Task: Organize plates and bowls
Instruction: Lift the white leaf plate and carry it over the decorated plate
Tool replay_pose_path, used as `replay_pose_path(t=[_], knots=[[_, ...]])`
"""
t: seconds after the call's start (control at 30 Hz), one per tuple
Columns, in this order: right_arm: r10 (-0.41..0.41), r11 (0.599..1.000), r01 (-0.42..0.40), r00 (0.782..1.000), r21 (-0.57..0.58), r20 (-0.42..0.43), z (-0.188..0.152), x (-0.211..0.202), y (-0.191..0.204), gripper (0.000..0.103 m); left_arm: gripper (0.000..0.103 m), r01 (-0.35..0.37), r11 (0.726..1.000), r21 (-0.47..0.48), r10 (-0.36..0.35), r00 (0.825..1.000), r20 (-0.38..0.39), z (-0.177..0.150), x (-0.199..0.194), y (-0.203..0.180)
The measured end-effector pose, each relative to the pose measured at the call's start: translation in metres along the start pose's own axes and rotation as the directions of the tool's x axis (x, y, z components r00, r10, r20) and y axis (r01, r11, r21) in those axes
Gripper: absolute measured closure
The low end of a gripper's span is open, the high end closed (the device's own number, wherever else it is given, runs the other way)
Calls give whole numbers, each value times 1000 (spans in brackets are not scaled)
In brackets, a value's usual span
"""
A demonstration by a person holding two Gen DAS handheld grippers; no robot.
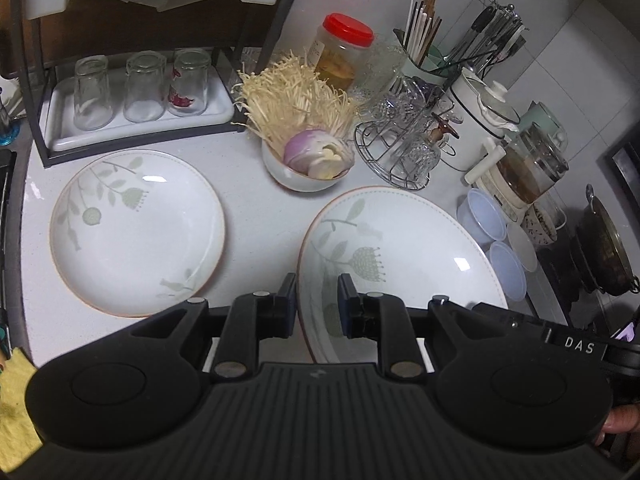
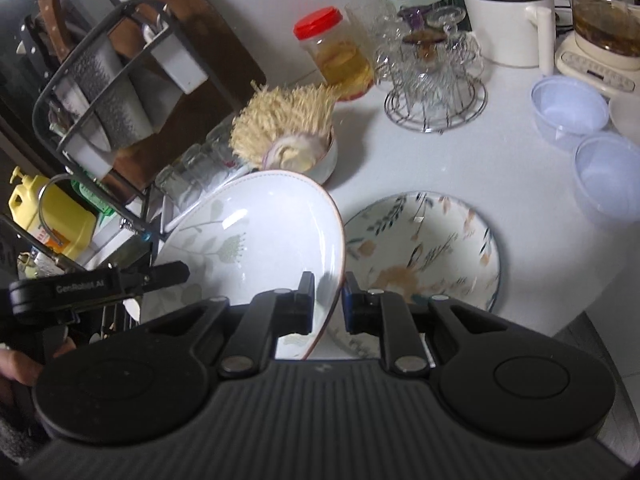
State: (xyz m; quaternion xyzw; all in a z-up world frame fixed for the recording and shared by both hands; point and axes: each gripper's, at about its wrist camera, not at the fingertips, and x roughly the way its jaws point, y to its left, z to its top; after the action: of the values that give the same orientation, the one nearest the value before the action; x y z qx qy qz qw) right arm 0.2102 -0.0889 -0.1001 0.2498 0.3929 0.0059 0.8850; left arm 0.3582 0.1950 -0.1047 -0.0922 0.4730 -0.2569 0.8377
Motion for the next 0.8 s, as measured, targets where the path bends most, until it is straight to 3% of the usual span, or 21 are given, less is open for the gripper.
replay_pose_path(t=[0.33, 0.53, 0.8], knots=[[-6, 998, 4, 999, -56, -44, 33, 8, -55, 86, 80, -12, 999, -50, 11, 999, -31, 14, 56, -44], [-54, 996, 46, 993, -74, -110, 37, 25, -88, 86, 80, -71, 996, -45, 65, 990, -123, 9, 101, -62], [-54, 995, 41, 986, -87, -158, 35, 42, -116, 86, 80, -137, 986, -98, 113, 970, -214, -1, 138, -67]])
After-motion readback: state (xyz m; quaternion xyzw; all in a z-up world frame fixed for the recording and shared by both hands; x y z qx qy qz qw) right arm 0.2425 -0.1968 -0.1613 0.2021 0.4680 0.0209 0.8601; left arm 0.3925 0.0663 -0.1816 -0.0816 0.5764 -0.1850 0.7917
